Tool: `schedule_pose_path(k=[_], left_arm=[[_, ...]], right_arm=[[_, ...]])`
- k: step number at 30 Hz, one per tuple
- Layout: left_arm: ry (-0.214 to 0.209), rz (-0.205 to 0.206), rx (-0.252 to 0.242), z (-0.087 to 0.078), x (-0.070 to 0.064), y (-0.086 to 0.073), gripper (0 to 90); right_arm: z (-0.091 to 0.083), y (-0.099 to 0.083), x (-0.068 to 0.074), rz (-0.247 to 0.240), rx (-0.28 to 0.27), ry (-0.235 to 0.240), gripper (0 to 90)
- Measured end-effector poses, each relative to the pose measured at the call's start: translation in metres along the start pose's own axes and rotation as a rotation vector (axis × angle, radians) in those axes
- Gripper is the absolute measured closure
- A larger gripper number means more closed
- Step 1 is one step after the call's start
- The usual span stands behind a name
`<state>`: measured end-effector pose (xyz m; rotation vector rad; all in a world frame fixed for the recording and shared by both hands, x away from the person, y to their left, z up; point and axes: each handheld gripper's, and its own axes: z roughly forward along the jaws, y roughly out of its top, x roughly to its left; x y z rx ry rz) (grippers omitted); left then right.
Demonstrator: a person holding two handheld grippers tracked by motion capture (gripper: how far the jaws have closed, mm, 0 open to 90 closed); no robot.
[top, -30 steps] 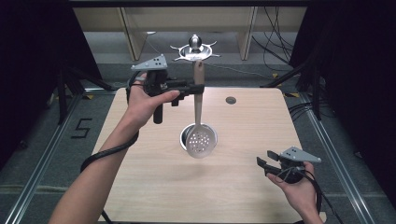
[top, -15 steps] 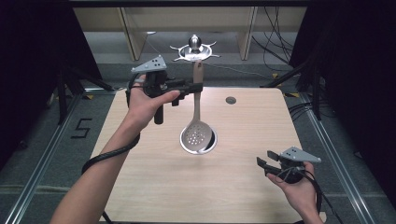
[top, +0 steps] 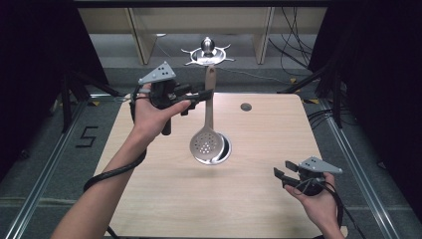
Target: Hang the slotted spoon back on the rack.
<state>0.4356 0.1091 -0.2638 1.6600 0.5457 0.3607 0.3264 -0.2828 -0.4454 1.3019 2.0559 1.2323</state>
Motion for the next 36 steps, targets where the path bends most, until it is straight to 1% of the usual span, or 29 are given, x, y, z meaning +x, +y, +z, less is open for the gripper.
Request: schedule_pose_path(k=[1,4,6,8,10,11,12,13,16,17,18,19,20,21,23,28,29,30,33,36], left_arm=[[0.018,0.01,-0.001,-0.002,-0.001,-0.001,58.7],[0.05,0.054,0.0,-0.009,-0.003,-0.004,53.3],[0.057,0.061,0.003,-0.013,-0.005,-0.006,50.4],[0.069,0.079,0.007,-0.017,-0.006,-0.009,47.3],[0.075,0.078,0.008,-0.022,-0.007,-0.014,44.8],[0.079,0.08,0.01,-0.023,-0.007,-0.015,43.7],[0.083,0.084,0.013,-0.025,-0.008,-0.017,42.7],[0.083,0.089,0.014,-0.027,-0.009,-0.019,41.9],[0.086,0.082,0.018,-0.032,-0.011,-0.026,38.0],[0.091,0.078,0.02,-0.034,-0.011,-0.029,36.2],[0.092,0.08,0.02,-0.036,-0.012,-0.031,35.2],[0.097,0.072,0.022,-0.038,-0.013,-0.034,34.1],[0.101,0.071,0.024,-0.041,-0.013,-0.038,33.2],[0.105,0.071,0.027,-0.043,-0.013,-0.041,32.7],[0.11,0.071,0.034,-0.046,-0.014,-0.046,32.2],[0.128,0.068,0.053,-0.055,-0.016,-0.062,32.0],[0.13,0.07,0.056,-0.056,-0.015,-0.064,32.1],[0.134,0.068,0.061,-0.058,-0.016,-0.068,32.1],[0.141,0.073,0.07,-0.062,-0.016,-0.076,32.2],[0.148,0.068,0.079,-0.067,-0.017,-0.087,32.3]], right_arm=[[-0.001,0.0,0.001,0.013,0.004,-0.003,47.0],[0.0,0.0,0.0,0.003,0.001,-0.001,46.9],[0.0,0.0,0.0,0.0,0.002,0.0,46.8],[0.0,0.0,0.0,-0.003,0.003,-0.002,46.8],[0.0,0.0,0.0,0.001,0.0,-0.002,46.7],[0.0,0.0,0.001,0.011,0.003,-0.005,46.7],[0.0,0.0,-0.001,-0.011,-0.008,-0.007,46.7],[0.0,0.0,0.0,0.004,-0.001,-0.006,46.6],[0.0,0.0,0.0,-0.004,0.005,-0.006,46.6],[0.0,0.0,0.0,0.002,0.002,-0.003,46.5],[0.0,0.0,0.0,-0.002,-0.002,-0.005,46.6],[0.0,0.0,-0.001,-0.006,-0.007,-0.005,46.6],[0.0,0.0,0.0,0.013,0.003,-0.004,46.6],[0.001,0.0,-0.001,-0.007,-0.004,-0.008,46.5],[0.0,0.0,0.0,0.007,0.001,-0.003,46.5],[0.0,0.0,0.0,0.006,0.001,-0.003,46.5],[0.0,0.0,0.001,0.018,0.006,-0.005,46.5],[0.0,0.0,0.0,0.004,-0.001,-0.005,46.5],[0.0,0.0,0.0,0.009,0.003,-0.003,46.5],[0.0,0.0,0.0,0.007,0.002,-0.003,46.4]])
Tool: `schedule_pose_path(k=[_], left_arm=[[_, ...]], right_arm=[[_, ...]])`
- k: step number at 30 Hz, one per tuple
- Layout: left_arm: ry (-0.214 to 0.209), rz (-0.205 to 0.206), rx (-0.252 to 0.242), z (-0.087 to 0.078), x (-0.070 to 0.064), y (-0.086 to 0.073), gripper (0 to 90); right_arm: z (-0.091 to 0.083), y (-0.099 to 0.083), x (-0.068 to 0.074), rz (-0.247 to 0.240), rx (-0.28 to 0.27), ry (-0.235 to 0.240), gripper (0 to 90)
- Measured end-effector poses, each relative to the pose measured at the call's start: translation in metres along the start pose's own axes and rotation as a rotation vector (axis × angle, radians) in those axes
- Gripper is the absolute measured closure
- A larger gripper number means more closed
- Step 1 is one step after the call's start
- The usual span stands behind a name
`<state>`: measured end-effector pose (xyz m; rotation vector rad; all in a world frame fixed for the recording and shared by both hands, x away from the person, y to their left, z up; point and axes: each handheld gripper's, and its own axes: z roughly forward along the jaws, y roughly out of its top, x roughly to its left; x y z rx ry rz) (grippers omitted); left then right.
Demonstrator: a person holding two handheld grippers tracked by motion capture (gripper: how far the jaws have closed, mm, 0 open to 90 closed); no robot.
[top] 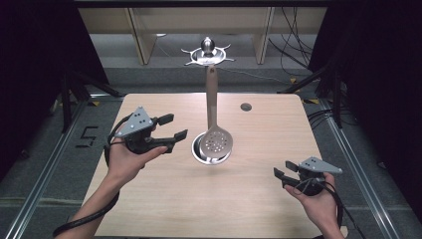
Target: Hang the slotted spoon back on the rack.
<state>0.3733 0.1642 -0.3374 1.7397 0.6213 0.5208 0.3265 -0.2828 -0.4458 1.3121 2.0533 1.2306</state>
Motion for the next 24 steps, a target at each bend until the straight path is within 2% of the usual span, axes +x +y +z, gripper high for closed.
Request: schedule_pose_path(k=[1,2,3,5,6,9,11,12,19,21,23,24], left_arm=[[0.002,0.0,0.005,-0.001,0.0,-0.003,32.4],[0.01,0.01,0.004,-0.003,0.0,-0.009,32.4],[0.014,0.016,0.01,-0.004,0.0,-0.012,32.5],[0.018,0.007,0.018,-0.007,0.0,-0.023,32.6],[0.022,0.02,0.036,-0.01,0.001,-0.028,32.6],[0.038,-0.002,0.047,-0.014,0.003,-0.046,32.8],[0.047,0.008,0.078,-0.019,0.006,-0.058,32.8],[0.056,-0.02,0.064,-0.02,0.005,-0.067,32.9],[0.091,-0.046,0.124,-0.027,0.009,-0.108,32.9],[0.098,-0.051,0.129,-0.03,0.008,-0.118,33.0],[0.12,-0.036,0.144,-0.035,0.007,-0.132,33.9],[0.127,-0.031,0.169,-0.036,0.007,-0.137,34.1]], right_arm=[[0.0,0.0,-0.001,-0.007,-0.001,-0.001,46.4],[0.001,0.0,-0.004,-0.048,-0.015,-0.008,46.5],[0.001,0.0,-0.004,-0.055,-0.019,-0.011,46.4],[0.0,0.0,0.001,0.007,0.004,0.002,46.4],[0.001,0.0,0.0,0.004,-0.009,0.01,46.4],[0.002,0.0,0.0,0.007,-0.007,0.01,46.4],[0.0,0.0,0.0,0.003,0.003,0.002,46.4],[0.0,0.0,0.0,0.003,0.003,0.001,46.4],[0.002,-0.001,0.0,0.005,-0.006,0.01,46.4],[0.002,0.0,-0.004,-0.044,-0.012,0.0,46.4],[0.002,-0.001,-0.004,-0.048,-0.015,-0.001,46.4],[0.002,-0.001,-0.004,-0.044,-0.007,0.0,46.4]])
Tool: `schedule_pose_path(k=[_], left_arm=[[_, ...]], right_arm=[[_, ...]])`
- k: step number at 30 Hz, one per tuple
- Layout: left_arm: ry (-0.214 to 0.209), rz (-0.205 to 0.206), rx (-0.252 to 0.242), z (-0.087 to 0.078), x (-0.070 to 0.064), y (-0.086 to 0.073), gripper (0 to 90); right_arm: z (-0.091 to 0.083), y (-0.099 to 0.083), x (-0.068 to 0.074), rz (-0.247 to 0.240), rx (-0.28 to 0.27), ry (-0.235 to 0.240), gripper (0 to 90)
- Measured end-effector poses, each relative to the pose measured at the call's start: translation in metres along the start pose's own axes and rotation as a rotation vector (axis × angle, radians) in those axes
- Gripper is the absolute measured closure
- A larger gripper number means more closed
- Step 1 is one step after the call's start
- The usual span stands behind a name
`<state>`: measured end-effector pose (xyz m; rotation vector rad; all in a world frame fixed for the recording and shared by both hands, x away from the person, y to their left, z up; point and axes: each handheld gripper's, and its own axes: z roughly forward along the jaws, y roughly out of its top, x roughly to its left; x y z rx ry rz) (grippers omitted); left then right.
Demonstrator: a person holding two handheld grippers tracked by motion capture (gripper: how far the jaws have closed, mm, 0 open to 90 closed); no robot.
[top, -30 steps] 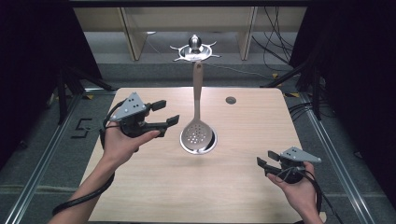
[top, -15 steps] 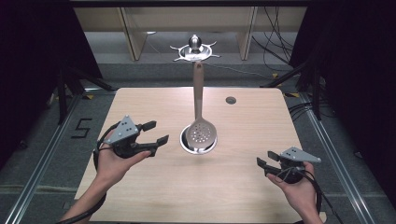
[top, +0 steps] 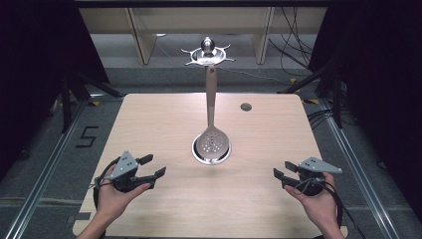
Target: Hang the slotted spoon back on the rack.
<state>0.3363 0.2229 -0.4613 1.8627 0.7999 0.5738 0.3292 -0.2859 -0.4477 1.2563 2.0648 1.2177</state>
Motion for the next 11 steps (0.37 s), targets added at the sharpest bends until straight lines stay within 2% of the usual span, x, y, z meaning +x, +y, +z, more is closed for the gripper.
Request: schedule_pose_path(k=[1,2,3,6,7,8,11], left_arm=[[-0.006,-0.004,0.025,-0.001,0.001,-0.004,34.1],[-0.005,-0.01,0.031,-0.002,0.002,-0.006,34.0],[-0.001,-0.009,0.039,-0.002,0.004,-0.006,33.9],[0.02,0.0,0.046,-0.002,0.009,-0.006,33.7],[0.019,-0.016,0.043,-0.001,0.01,-0.007,33.8],[0.019,-0.02,0.045,-0.001,0.01,-0.007,33.8],[0.02,-0.019,0.054,0.0,0.012,-0.008,33.9]], right_arm=[[0.0,0.0,0.0,0.004,0.004,0.007,46.4],[0.001,-0.001,0.001,0.035,0.007,0.029,46.4],[0.001,-0.001,0.003,0.053,0.017,0.027,46.4],[0.002,-0.002,0.003,0.05,0.022,0.04,46.2],[0.002,-0.002,0.0,0.006,0.008,0.035,46.2],[0.002,-0.002,-0.001,-0.004,0.014,0.029,46.1],[0.003,-0.002,-0.002,0.004,0.011,0.037,46.1]])
